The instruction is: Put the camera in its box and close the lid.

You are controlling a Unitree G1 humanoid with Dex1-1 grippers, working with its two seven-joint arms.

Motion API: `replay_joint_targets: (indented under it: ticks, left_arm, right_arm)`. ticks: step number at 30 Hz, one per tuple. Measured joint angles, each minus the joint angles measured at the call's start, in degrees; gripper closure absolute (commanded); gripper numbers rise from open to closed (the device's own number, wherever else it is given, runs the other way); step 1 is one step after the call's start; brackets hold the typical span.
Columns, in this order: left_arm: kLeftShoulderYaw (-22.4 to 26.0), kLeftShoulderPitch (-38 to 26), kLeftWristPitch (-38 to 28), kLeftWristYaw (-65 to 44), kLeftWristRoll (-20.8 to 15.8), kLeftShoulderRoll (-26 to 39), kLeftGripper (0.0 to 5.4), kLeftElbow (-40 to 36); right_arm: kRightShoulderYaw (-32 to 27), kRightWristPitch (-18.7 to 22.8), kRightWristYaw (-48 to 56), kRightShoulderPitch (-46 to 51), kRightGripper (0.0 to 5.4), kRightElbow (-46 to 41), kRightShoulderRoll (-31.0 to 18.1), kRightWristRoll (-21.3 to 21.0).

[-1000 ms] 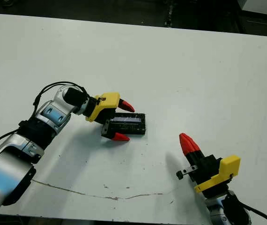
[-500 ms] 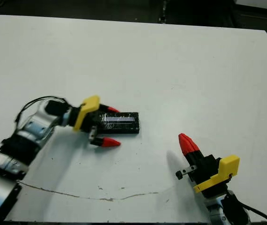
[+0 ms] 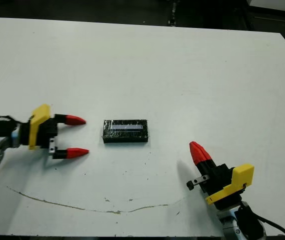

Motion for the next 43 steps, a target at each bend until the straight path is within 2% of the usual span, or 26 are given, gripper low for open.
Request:
replay_joint_targets:
  ticks: [2, 5, 8, 12, 15, 18, 22, 24, 28, 32, 43]
  left_arm:
    - [2.88, 3.3, 1.58, 3.05, -1.72, 0.09, 0.02, -3.0]
    - [8.46, 9.69, 6.14, 10.69, -6.55, -2.17, 0.02, -10.33]
    - [13.39, 15.69, 6.5, 18.99, -11.48, -8.02, 0.1, -18.47]
    - [15.47, 22.5, 4.3, 31.19, -13.65, -17.54, 0.58, -29.02]
    - [14.31, 27.64, -0.15, 40.44, -10.99, -25.52, 1.08, -35.54]
    - [11.67, 32.0, -6.48, 47.31, -6.65, -32.47, 1.52, -38.09]
    - [8.46, 35.69, -15.51, 51.83, -1.55, -37.74, 2.13, -37.49]
    - [7.06, 36.79, -17.01, 53.58, -0.2, -39.23, 2.44, -36.9]
    - [4.42, 37.63, -19.67, 58.28, 6.34, -40.77, 3.07, -33.63]
    - [3.3, 36.53, -21.9, 59.7, 7.43, -40.87, 3.68, -31.98]
    - [1.9, 36.4, -22.08, 61.4, 7.44, -40.51, 5.36, -31.83]
  right_arm:
    - [0.12, 0.04, -0.14, -0.3, 5.4, -0.02, -0.03, -0.09]
    - [0.23, 0.06, -0.29, -0.48, 5.4, 0.02, -0.12, -0.21]
    - [0.3, 0.05, -0.28, -0.89, 5.4, 0.1, -0.14, -0.25]
    - [0.13, -0.06, -0.19, -1.33, 5.4, 0.71, -0.15, -0.19]
    - [-0.19, 0.0, -0.43, -1.48, 5.4, 0.8, -0.12, 0.03]
    - [-0.48, 0.16, -1.39, -1.62, 5.4, 0.74, 0.08, 0.19]
    - [-0.78, 1.46, -3.39, -1.61, 5.4, 0.27, 0.32, 0.34]
    - [-0.78, 1.92, -4.29, -1.6, 5.4, -0.09, 0.54, 0.33]
    - [-0.78, 2.64, -5.04, -1.62, 5.4, -0.56, 0.72, 0.59]
    - [-0.78, 3.14, -5.54, -1.54, 5.4, -1.01, 0.75, 0.46]
    - [-1.01, 3.14, -6.18, -1.44, 5.4, -1.16, 0.75, 0.28]
